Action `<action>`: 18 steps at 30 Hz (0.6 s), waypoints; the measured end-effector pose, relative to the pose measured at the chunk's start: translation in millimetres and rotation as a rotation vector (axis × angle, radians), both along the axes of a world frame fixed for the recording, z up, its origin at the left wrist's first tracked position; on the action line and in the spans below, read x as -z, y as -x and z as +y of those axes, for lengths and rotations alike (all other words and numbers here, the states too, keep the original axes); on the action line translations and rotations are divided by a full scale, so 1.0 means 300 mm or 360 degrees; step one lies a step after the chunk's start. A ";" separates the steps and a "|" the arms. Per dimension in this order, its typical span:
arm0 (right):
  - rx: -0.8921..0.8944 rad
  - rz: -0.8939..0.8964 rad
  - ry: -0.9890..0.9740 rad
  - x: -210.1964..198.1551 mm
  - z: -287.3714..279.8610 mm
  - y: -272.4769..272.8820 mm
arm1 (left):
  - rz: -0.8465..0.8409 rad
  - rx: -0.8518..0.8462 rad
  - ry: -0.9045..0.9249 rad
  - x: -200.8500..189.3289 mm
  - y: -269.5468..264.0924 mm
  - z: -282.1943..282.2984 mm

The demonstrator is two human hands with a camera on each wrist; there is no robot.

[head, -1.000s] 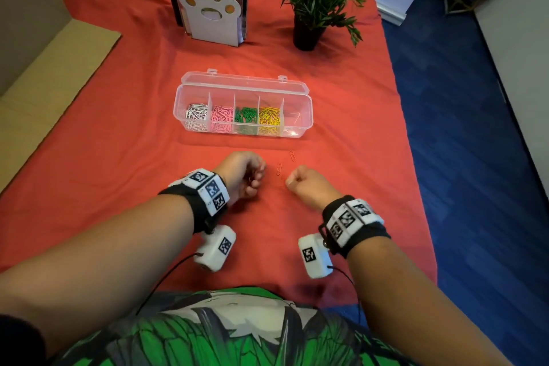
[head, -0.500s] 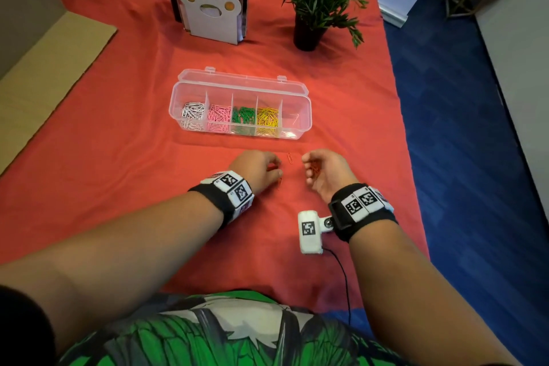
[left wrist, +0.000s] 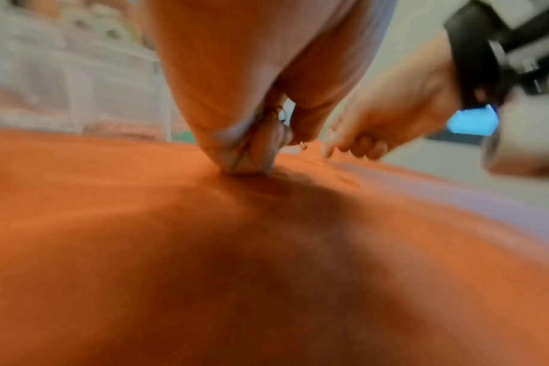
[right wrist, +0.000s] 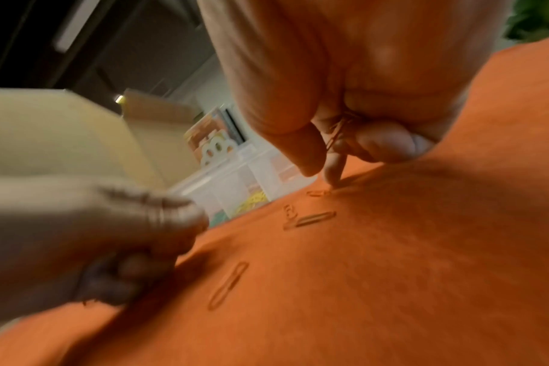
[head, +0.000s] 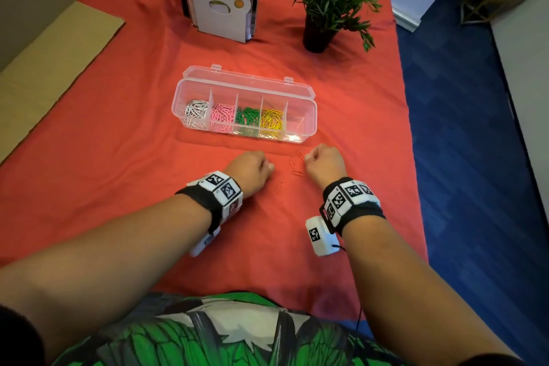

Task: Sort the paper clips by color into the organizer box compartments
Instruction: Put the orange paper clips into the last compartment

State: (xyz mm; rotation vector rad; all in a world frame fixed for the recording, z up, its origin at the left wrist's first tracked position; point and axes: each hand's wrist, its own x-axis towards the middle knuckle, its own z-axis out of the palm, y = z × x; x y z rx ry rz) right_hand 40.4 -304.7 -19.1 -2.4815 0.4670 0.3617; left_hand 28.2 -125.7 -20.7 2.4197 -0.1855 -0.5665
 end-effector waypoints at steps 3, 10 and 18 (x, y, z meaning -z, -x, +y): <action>-0.0107 0.0033 0.0134 0.018 0.038 -0.005 | 0.0686 -0.0629 0.0846 -0.036 0.003 -0.022; -0.0435 0.0080 0.0449 0.023 0.109 0.011 | 0.1190 -0.1115 0.1398 -0.082 0.008 -0.015; 0.0002 0.0189 -0.0567 -0.011 0.048 0.035 | -0.0076 0.0056 -0.0115 -0.008 0.040 -0.042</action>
